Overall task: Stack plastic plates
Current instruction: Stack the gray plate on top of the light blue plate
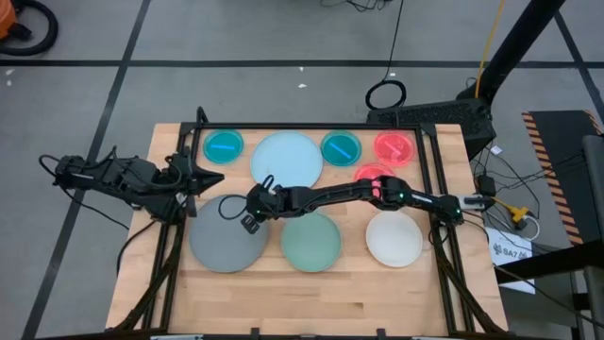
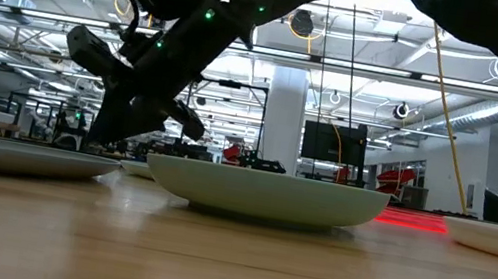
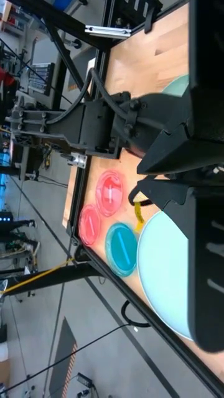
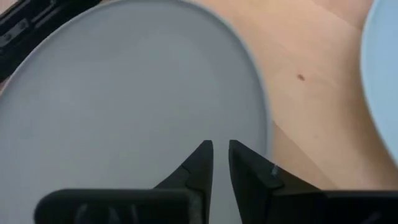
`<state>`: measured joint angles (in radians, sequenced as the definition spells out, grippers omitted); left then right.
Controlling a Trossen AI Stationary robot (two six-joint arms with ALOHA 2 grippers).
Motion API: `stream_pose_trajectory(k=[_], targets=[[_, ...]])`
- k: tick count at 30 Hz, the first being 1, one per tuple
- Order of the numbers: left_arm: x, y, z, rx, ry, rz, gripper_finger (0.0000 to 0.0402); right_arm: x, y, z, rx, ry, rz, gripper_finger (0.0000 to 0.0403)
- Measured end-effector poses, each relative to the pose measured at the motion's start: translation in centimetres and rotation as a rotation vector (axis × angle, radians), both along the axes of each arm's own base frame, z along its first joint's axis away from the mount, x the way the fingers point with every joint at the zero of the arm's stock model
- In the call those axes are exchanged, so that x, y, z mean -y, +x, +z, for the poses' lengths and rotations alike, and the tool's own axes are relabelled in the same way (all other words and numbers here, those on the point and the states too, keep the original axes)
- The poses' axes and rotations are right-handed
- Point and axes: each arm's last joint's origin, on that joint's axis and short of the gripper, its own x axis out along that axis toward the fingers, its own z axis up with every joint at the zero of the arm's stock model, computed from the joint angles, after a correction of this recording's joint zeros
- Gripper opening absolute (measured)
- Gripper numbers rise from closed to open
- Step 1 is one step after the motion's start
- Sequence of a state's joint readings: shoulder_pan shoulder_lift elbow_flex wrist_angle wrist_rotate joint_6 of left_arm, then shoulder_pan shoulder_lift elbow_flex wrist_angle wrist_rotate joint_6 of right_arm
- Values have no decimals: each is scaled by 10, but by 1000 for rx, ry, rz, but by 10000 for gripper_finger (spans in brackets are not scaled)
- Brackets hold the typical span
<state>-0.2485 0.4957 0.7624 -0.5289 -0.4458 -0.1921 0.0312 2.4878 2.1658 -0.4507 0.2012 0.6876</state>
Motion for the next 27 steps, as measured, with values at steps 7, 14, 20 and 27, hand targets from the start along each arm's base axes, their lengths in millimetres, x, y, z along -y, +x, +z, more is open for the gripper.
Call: stream_pose_trajectory(k=[7, 14, 20, 27], targets=[[0, 0, 0, -1, 6, -1, 30, 8, -4, -4, -63, 64, 19, 79], [0, 0, 0, -2, 6, -1, 30, 15, -6, -5, -77, 61, 9, 150], [0, 0, -1, -12, 9, -1, 30, 22, -7, -2, -84, 61, -5, 164], [0, -1, -2, -25, 12, -1, 30, 18, -17, -2, -176, 95, -51, 156]])
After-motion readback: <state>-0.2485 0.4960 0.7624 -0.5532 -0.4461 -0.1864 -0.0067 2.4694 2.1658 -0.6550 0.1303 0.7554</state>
